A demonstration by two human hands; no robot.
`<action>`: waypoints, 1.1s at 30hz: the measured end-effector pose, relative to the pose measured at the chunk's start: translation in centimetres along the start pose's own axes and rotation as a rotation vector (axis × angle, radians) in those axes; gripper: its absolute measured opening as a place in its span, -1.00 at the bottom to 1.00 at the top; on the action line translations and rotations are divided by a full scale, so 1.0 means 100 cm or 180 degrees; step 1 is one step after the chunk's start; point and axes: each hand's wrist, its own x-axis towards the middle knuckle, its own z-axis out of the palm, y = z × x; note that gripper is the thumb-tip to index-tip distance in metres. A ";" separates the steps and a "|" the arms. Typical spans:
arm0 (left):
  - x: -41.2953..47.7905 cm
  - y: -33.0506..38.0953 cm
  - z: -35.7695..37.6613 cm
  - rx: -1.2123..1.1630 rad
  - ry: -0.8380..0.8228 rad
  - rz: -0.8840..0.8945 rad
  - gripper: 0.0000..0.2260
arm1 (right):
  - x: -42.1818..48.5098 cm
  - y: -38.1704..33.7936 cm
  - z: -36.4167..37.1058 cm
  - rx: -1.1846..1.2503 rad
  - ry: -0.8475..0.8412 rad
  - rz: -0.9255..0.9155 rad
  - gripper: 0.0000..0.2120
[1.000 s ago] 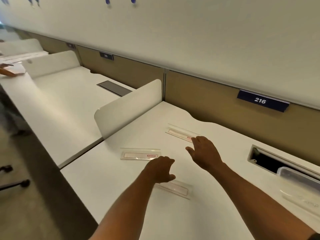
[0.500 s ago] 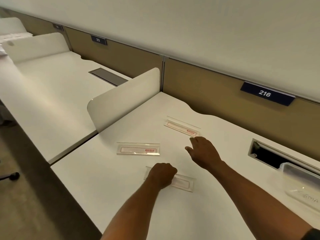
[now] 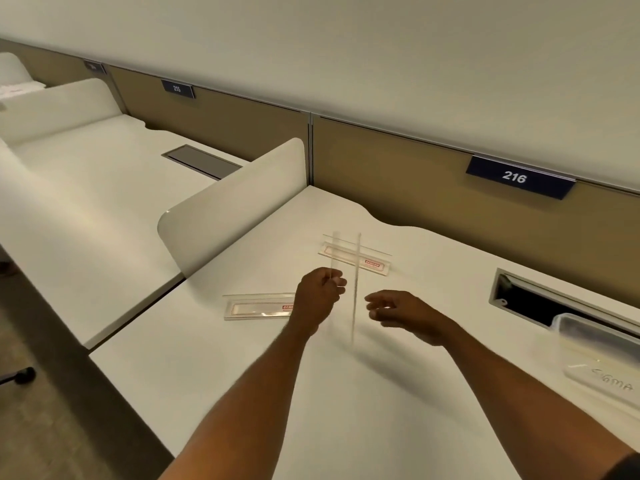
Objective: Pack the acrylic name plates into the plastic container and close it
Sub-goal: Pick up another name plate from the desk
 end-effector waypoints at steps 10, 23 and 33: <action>-0.002 0.020 0.035 -0.1700 -0.0222 -0.0384 -0.79 | -0.014 -0.024 -0.016 0.0913 -0.0408 -0.0084 -0.54; 0.023 0.079 0.060 -0.0721 -0.0728 -0.0048 -0.68 | -0.066 -0.017 -0.089 -0.0807 0.0604 0.0012 -0.35; 0.015 0.086 0.127 0.0904 -0.1331 0.0307 -0.72 | -0.142 0.010 -0.160 -0.1518 0.0931 0.0114 -0.69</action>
